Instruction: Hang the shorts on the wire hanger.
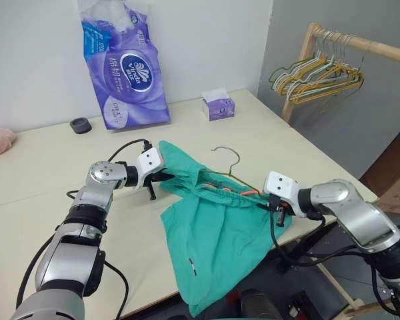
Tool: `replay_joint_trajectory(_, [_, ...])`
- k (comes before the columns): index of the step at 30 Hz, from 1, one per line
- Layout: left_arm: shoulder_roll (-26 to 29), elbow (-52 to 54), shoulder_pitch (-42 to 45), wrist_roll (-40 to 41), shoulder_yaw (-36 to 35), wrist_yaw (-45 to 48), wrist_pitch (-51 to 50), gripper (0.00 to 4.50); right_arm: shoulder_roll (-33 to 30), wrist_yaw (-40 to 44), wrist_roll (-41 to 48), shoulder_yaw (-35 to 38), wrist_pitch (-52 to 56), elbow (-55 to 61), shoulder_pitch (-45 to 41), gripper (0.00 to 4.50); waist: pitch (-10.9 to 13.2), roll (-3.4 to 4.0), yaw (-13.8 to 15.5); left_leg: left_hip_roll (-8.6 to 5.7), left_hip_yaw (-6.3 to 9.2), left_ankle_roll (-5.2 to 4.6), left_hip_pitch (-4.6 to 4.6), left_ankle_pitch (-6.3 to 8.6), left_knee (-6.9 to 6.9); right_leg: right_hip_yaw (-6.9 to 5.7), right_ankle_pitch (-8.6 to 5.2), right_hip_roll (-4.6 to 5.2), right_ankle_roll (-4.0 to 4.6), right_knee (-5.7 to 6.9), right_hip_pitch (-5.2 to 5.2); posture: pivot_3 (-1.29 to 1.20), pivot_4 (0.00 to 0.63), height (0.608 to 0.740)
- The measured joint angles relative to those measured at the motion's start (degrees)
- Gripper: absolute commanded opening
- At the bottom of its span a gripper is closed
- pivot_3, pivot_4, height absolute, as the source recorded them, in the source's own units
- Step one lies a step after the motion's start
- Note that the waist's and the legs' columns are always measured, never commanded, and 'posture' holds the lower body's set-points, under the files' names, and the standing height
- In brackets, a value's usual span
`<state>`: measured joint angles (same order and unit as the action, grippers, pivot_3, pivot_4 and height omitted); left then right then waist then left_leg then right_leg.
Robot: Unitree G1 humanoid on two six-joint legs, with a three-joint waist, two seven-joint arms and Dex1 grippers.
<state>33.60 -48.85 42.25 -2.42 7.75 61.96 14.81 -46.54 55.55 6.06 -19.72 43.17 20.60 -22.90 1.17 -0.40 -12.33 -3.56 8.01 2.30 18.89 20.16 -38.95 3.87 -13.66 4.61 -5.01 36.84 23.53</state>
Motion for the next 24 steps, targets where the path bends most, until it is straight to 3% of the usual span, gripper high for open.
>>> replay_joint_trajectory(7, [0.0, -1.3, 0.1, -1.9, 1.1, -1.7, 2.3, 0.04, -3.4, 1.2, 2.5, 1.9, 0.0, 4.1, 2.3, 0.00, 0.0, -0.01, -0.2, 0.00, 0.00, -0.01, 0.00, 0.00, 0.00, -0.04, -0.01, 0.01, -0.01, 0.00, -0.01, -0.27, 0.000, 0.740])
replay_joint_trajectory(17, [-0.2, 0.1, -1.0, -2.2, 1.1, -1.8, 1.3, 0.04, -2.7, 0.2, 4.2, 2.9, 1.8, 4.3, 2.3, 0.00, 0.0, -0.02, -0.2, 0.00, 0.00, -0.01, 0.00, 0.00, 0.00, -0.04, -0.01, 0.03, -0.01, 0.00, -0.02, -0.26, 0.000, 0.740])
replay_joint_trajectory(24, [-2.0, 10.7, -7.4, 1.4, -0.4, -3.1, -4.1, 1.79, -2.3, -0.5, 5.0, 3.0, 3.2, 4.3, 2.3, 0.00, 0.0, -0.02, -0.1, 0.00, 0.01, -0.01, 0.01, 0.01, -0.01, -0.05, -0.01, 0.04, -0.01, 0.00, -0.02, -0.27, 0.000, 0.740])
